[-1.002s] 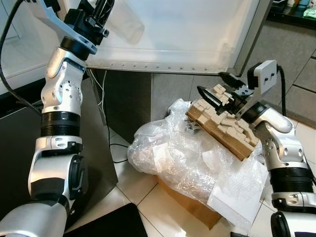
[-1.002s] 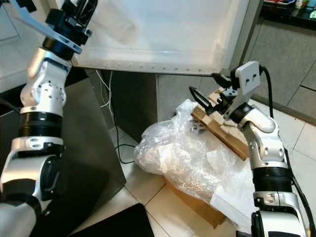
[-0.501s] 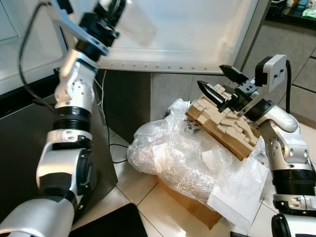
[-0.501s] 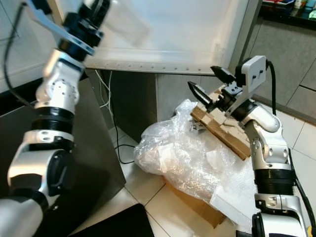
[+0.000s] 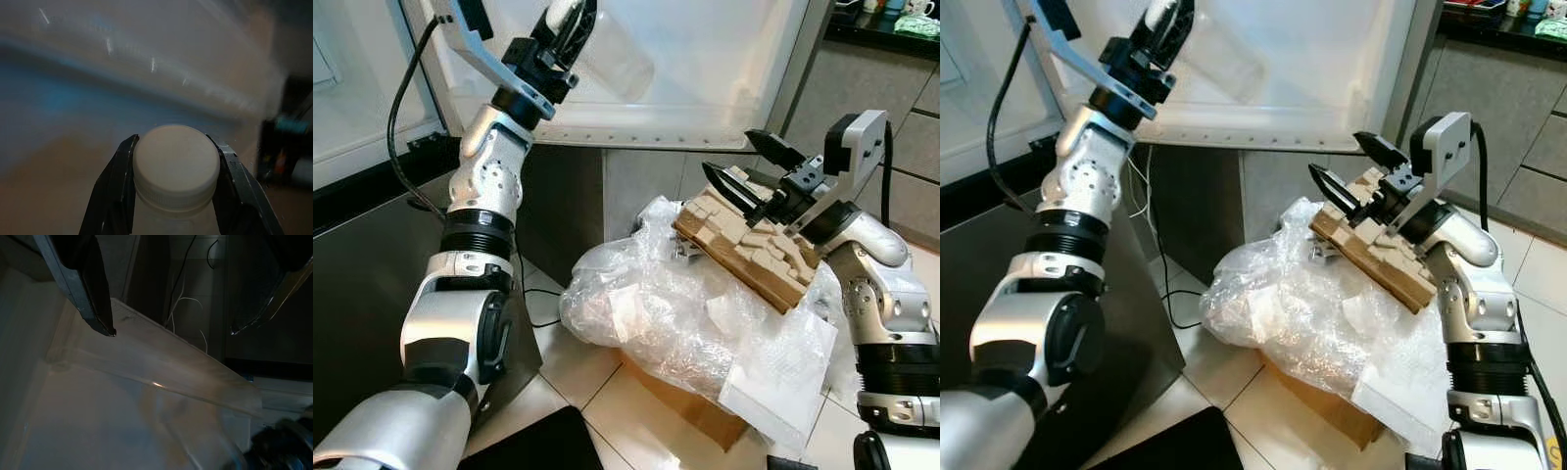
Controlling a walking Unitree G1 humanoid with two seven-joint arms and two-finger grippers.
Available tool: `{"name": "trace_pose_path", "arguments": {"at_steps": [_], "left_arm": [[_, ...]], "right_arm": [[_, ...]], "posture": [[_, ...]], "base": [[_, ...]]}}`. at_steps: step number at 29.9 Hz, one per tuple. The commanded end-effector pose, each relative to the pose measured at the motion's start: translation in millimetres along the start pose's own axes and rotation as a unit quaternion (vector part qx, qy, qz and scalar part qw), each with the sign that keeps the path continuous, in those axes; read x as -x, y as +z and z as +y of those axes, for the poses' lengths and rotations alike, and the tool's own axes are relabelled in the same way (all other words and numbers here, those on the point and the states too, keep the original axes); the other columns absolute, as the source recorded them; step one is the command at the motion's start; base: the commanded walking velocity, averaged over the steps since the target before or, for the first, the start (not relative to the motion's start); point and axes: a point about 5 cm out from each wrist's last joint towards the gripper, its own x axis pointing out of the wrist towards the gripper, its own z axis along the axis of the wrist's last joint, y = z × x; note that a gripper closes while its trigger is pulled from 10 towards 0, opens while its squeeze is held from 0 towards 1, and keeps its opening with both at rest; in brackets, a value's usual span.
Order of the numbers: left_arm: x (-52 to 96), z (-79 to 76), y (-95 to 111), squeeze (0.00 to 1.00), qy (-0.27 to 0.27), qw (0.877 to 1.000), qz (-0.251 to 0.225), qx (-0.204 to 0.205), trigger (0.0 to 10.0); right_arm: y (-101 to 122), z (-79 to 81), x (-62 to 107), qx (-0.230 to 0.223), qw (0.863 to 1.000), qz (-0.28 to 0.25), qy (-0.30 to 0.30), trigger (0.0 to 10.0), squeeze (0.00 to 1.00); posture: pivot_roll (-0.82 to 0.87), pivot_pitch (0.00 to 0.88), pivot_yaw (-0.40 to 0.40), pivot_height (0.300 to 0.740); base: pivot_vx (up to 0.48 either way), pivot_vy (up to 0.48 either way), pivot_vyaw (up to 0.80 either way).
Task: Restocking fridge
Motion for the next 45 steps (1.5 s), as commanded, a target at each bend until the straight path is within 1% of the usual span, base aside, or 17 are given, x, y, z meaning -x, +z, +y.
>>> {"name": "trace_pose_path", "arguments": {"at_steps": [1,5,6,13,15,17,18,24,25,26,30,31,35,36,37,40,45], "left_arm": [[-1.2,-2.4,-5.6,0.0,-0.008,1.0,0.024,-0.017,10.0],[-2.9,-4.6,-7.6,0.0,-0.014,0.997,0.049,-0.054,10.0],[-7.0,-5.9,-2.8,0.0,-0.017,0.995,0.057,-0.086,10.0],[-16.3,-6.1,12.7,0.0,-0.019,0.993,0.045,-0.11,10.0],[-17.9,-6.2,15.9,0.24,-0.02,0.993,0.042,-0.112,10.0],[-18.3,-6.3,16.5,0.24,-0.02,0.992,0.043,-0.116,10.0],[-19.2,-7.2,18.7,1.0,-0.023,0.992,0.039,-0.114,10.0],[-21.7,-9.3,34.7,0.94,-0.039,0.996,-0.002,-0.079,10.0],[-21.2,-8.3,36.1,0.58,-0.039,0.996,-0.003,-0.074,10.0],[-20.7,-7.5,36.6,0.49,-0.039,0.997,-0.003,-0.07,10.0],[-19.6,-6.1,36.8,0.41,-0.039,0.997,-0.001,-0.07,10.0],[-18.6,-5.8,38.3,0.02,-0.04,0.997,-0.006,-0.069,10.0],[-14.4,-9.9,47.9,0.0,-0.073,0.996,-0.04,-0.035,10.0],[-6.4,-17.5,51.3,0.0,-0.126,0.991,-0.049,-0.016,10.0],[-6.4,-17.5,51.3,0.0,-0.126,0.991,-0.049,-0.016,10.0],[8.5,-30.5,50.4,0.0,-0.204,0.978,-0.04,-0.007,10.0],[23.5,-35.0,46.5,0.0,-0.236,0.972,-0.023,0.001,10.0]], "right_arm": [[0.5,4.0,-0.9,-0.007,1.0,-0.003,0.011,10.0,0.0],[0.7,4.2,-1.3,-0.008,1.0,-0.004,0.011,10.0,0.0],[0.6,4.8,-1.6,-0.009,1.0,-0.005,0.012,10.0,0.0],[0.7,6.2,-2.4,-0.01,1.0,-0.004,0.013,10.0,0.0],[0.6,6.3,-2.8,-0.01,1.0,-0.005,0.014,10.0,0.0],[0.5,6.4,-2.8,-0.011,1.0,-0.004,0.014,10.0,0.0],[0.4,6.6,-3.0,-0.011,1.0,-0.005,0.015,10.0,0.0],[0.0,7.6,-3.9,-0.012,1.0,-0.004,0.017,10.0,0.0],[0.1,7.6,-3.8,-0.012,1.0,-0.004,0.018,10.0,0.0],[0.2,7.5,-3.9,-0.012,1.0,-0.005,0.018,10.0,0.0],[0.4,7.6,-4.0,-0.012,1.0,-0.005,0.018,10.0,0.0],[0.3,7.6,-4.0,-0.012,1.0,-0.005,0.018,10.0,0.0],[-0.2,7.7,-2.9,-0.014,1.0,-0.006,0.019,10.0,0.0],[-0.7,6.7,-1.2,-0.014,1.0,-0.005,0.017,10.0,0.0],[-0.7,6.7,-1.2,-0.014,1.0,-0.005,0.017,10.0,0.0],[-0.1,3.7,1.3,-0.014,1.0,-0.003,0.014,10.0,0.0],[1.6,0.2,3.6,-0.012,1.0,-0.003,0.011,10.0,0.0]], "posture": [[-0.09,0.0,0.034,0.74],[-0.09,0.0,0.034,0.74],[-0.08,0.0,0.035,0.74],[-0.08,0.0,0.036,0.74],[-0.08,0.0,0.036,0.74],[-0.08,0.0,0.036,0.74],[-0.08,0.0,0.036,0.74],[-0.08,0.0,0.036,0.74],[-0.08,0.0,0.036,0.74],[-0.08,0.0,0.035,0.74],[-0.08,0.0,0.035,0.74],[-0.08,0.0,0.035,0.74],[-0.08,0.0,0.038,0.74],[-0.08,0.0,0.038,0.74],[-0.08,0.0,0.038,0.74],[-0.08,0.0,0.034,0.74],[-0.07,0.0,0.032,0.74]], "base": [[0.0,0.0,0.0],[0.0,0.0,0.0],[0.0,0.0,0.0],[0.0,0.0,0.0],[0.0,0.0,0.0],[0.0,0.0,0.0],[0.0,0.0,0.0],[0.0,0.0,0.0],[0.0,0.0,0.0],[0.0,0.0,0.0],[0.0,0.0,0.0],[0.0,0.0,0.0],[0.0,0.0,0.0],[0.0,0.0,0.0],[0.0,0.0,0.0],[0.0,0.0,0.0],[0.0,0.0,0.0]]}}
